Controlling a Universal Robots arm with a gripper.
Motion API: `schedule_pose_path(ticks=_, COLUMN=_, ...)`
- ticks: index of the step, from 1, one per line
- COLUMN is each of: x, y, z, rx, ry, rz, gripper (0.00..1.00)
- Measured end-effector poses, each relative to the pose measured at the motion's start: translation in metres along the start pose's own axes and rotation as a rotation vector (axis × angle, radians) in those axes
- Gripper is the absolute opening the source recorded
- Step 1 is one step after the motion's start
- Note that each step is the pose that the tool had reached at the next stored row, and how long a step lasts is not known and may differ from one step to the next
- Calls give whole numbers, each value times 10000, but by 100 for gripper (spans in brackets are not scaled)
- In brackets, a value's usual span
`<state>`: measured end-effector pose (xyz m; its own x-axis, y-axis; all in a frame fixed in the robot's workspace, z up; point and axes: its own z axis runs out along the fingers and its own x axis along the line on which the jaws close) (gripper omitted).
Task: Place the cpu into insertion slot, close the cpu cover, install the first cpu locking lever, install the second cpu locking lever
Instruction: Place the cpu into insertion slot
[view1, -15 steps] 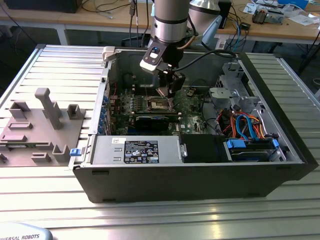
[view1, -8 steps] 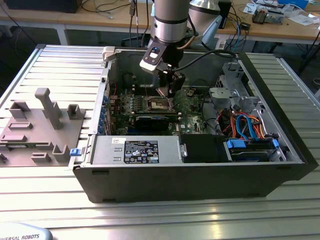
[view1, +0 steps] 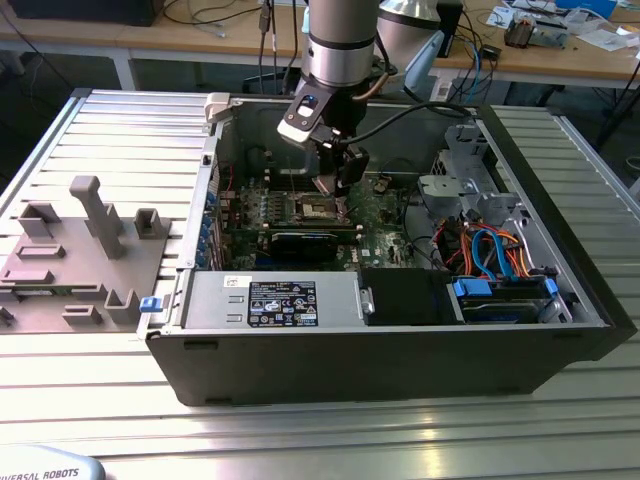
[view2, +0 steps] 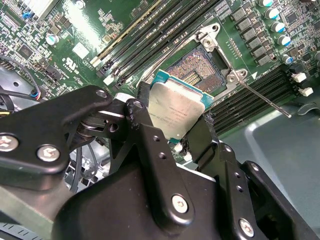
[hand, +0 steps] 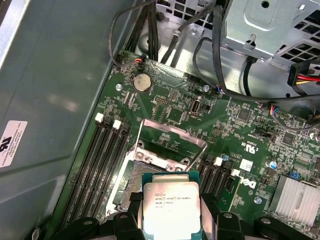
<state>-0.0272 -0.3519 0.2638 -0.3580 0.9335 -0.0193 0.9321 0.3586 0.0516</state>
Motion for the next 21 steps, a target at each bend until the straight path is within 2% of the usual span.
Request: schedule_pose_path(ticks=21, x=0, y=0, z=5, rx=4, ry=-11, rz=204, gripper=55)
